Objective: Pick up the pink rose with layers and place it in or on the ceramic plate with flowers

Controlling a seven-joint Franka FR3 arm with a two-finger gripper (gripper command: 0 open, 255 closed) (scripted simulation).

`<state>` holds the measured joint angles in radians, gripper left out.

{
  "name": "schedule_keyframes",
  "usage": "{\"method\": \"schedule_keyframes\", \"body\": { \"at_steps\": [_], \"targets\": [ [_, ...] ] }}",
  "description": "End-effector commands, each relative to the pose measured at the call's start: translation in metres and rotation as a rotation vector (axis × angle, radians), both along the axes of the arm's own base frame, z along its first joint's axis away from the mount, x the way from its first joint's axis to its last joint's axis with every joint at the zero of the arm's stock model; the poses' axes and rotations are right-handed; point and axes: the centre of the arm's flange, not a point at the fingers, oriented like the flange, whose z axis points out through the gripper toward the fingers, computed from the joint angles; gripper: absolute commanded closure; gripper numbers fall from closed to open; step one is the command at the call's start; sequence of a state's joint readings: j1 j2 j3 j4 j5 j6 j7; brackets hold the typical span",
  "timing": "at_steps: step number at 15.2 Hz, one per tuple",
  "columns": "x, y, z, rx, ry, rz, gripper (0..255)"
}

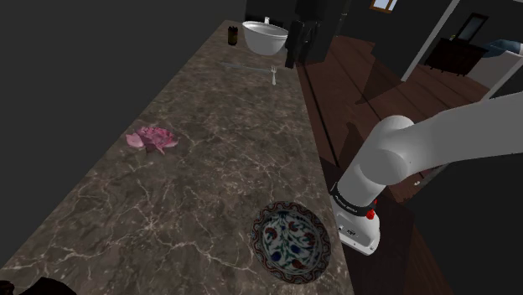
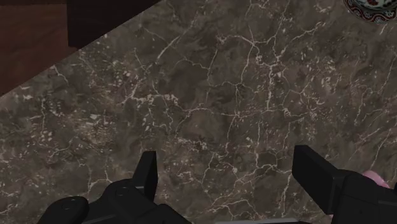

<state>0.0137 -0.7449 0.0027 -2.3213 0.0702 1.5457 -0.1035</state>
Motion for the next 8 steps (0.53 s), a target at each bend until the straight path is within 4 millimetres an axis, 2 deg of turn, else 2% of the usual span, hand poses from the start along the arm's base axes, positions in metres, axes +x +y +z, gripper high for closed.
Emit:
{"method": "schedule_keyframes", "body": {
  "at_steps": [1,8],
  "targets": [
    [0.000,0.000,0.000,0.000,0.000,0.000,0],
    [0.034,0.092,-0.022,-0.068,-0.034,0.038,0]
  ]
}}
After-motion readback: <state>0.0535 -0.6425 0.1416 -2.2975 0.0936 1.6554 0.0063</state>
